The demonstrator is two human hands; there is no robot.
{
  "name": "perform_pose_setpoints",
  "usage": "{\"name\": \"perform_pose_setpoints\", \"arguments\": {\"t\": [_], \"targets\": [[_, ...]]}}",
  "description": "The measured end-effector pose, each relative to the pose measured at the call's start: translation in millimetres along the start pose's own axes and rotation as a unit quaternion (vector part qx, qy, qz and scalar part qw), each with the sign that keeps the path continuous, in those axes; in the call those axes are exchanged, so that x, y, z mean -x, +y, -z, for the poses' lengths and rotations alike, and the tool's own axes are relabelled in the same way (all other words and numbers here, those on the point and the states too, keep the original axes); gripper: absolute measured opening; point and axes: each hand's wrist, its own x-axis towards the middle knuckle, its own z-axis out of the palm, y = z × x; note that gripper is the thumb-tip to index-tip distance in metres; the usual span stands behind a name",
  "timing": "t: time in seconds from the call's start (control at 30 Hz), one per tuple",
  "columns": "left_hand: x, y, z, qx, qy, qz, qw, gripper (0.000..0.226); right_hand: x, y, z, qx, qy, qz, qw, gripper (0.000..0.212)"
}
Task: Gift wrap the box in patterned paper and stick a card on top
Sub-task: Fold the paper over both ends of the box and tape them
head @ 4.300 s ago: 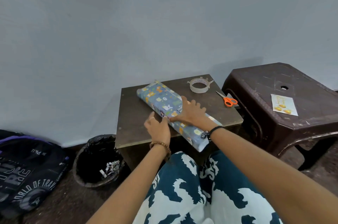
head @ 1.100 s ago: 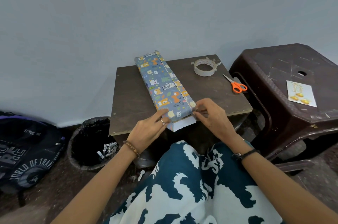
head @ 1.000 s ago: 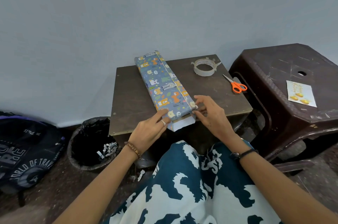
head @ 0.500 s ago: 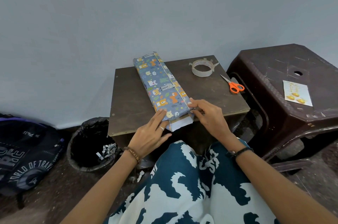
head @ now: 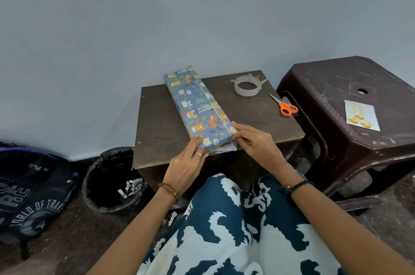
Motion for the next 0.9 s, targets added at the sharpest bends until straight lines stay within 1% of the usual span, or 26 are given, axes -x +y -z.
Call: {"name": "perform_pose_setpoints", "arguments": {"t": [0.17,0.23,0.3,0.4,0.53,0.77,0.9], "targets": [[-1,-1,1,0.01,-0.011,0.009,1.0,0.027,6,4,7,0.068,-0.1,0.058,0.991,0.028],[-1,-3,1,0.031,-0.015,0.015,0.999,0.026,4,2,7,0.101,-0.114,0.062,0.986,0.024],[0,-7,1,0.046,-0.014,0.016,0.999,0.025,0,-1,4,0.137,-0.091,0.09,0.982,0.017],[2,-15,3,0.06,-0.031,0.024,0.997,0.024,-4,-5,-1,0.166,-0.038,0.133,0.976,0.021],[4,-17,8,0.051,-0.027,0.017,0.998,0.025,-3,-9,-4,0.17,-0.032,0.133,0.976,0.023],[6,-1,4,-0.059,0.018,-0.018,0.998,0.033,-1,-11,-5,0.143,-0.019,0.095,0.985,0.023],[-2,12,-4,-0.127,0.024,-0.095,0.987,0.042,-2,-12,-6,0.138,-0.018,0.097,0.986,0.022]]}}
